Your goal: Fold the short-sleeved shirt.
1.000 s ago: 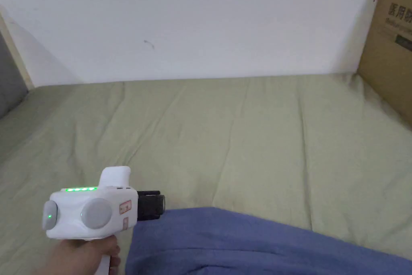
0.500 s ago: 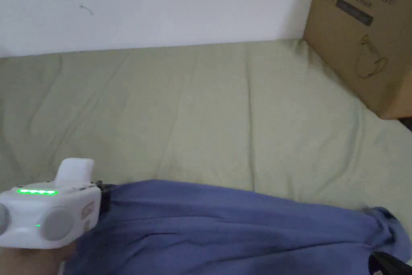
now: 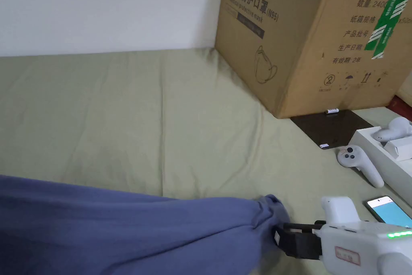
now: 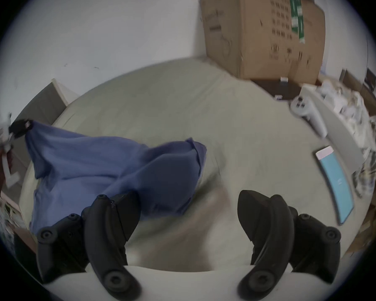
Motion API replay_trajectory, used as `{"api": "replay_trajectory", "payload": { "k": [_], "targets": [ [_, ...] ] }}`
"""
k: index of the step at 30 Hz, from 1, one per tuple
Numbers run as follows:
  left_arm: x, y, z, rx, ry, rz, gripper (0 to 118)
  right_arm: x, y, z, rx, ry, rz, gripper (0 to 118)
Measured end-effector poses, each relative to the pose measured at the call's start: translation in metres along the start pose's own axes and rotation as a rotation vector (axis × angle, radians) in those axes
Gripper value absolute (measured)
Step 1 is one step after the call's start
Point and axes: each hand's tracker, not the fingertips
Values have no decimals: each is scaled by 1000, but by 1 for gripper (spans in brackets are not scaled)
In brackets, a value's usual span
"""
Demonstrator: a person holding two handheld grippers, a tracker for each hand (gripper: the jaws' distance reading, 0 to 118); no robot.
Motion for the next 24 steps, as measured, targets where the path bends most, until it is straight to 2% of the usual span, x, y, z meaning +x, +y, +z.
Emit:
{"api": "replay_trajectory", "payload": {
  "k": [1,2,3,4,5,6,7,9,12,14,16,17,20,21,24],
  "targets": [
    [8,2,14,-3,0,0,4,-1,4,-6,12,21,-25,89],
    [14,-2,17,-4,0,-2,4,-8,8,-5,33,69,-43,54],
    [22,-6,20,-8,-2,-8,4,-9,9,-8,39,117,-55,54],
    [31,-11,24,-14,-5,-6,4,-12,10,-9,25,158,-46,40],
    [2,-11,9,-17,-9,-5,4,-19,11,-10,21,152,-20,13],
    [2,-14,12,-17,-12,2,4,-34,8,-2,40,97,32,7],
    [1,-16,17,-16,-17,15,4,-40,7,2,45,82,72,7],
    [-3,-5,29,-5,-28,39,4,-44,9,14,49,107,71,7],
    [-5,5,65,65,-18,18,4,-48,19,43,137,80,111,7],
    [30,14,102,121,18,-59,4,-51,28,72,212,103,137,7],
    [51,17,148,179,1,-66,4,-66,39,111,301,87,193,7],
    [23,49,154,213,5,-60,4,-72,44,128,337,79,212,7],
    [41,62,221,328,27,-64,4,-92,58,185,472,67,234,7],
    [7,83,221,353,33,-59,4,-98,63,202,513,58,238,7],
    [7,95,266,396,44,-26,4,-111,76,243,612,29,275,7]
  ]
}}
